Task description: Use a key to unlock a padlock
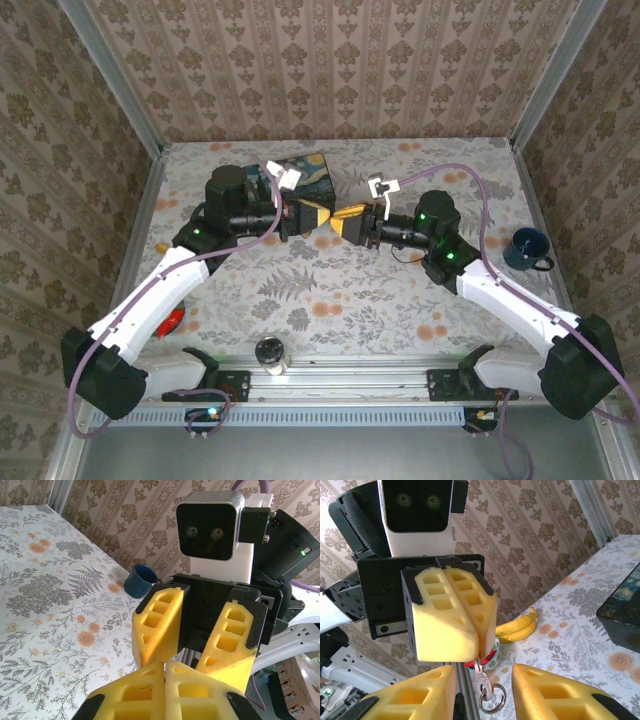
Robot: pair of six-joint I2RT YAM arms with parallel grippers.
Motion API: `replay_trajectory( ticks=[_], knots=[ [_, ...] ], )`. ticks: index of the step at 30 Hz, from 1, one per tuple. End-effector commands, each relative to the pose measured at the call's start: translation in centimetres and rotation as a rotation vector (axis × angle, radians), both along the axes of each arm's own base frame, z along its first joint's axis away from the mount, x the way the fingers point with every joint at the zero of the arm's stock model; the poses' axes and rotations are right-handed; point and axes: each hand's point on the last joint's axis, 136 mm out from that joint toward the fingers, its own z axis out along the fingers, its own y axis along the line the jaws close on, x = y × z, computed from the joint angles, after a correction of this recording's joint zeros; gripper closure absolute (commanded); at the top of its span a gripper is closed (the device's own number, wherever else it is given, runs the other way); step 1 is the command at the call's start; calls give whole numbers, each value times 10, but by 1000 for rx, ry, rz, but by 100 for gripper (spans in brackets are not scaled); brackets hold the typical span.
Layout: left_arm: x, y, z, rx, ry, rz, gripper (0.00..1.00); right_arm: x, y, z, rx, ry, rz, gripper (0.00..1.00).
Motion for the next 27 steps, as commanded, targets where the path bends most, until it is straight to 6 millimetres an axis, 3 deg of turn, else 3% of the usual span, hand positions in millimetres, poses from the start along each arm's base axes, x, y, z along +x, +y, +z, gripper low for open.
replay_trajectory(
  ticks=[1,21,27],
  knots=[
    [1,0,3,-25,1,-8,100,-5,4,9,23,-27,38,65],
    [0,1,5,-54,11,-13,100,-3,10,4,25,-16,72,71],
    [1,1,5,-61,15,-9,100,-6,11,7,30,-21,89,77]
  ],
)
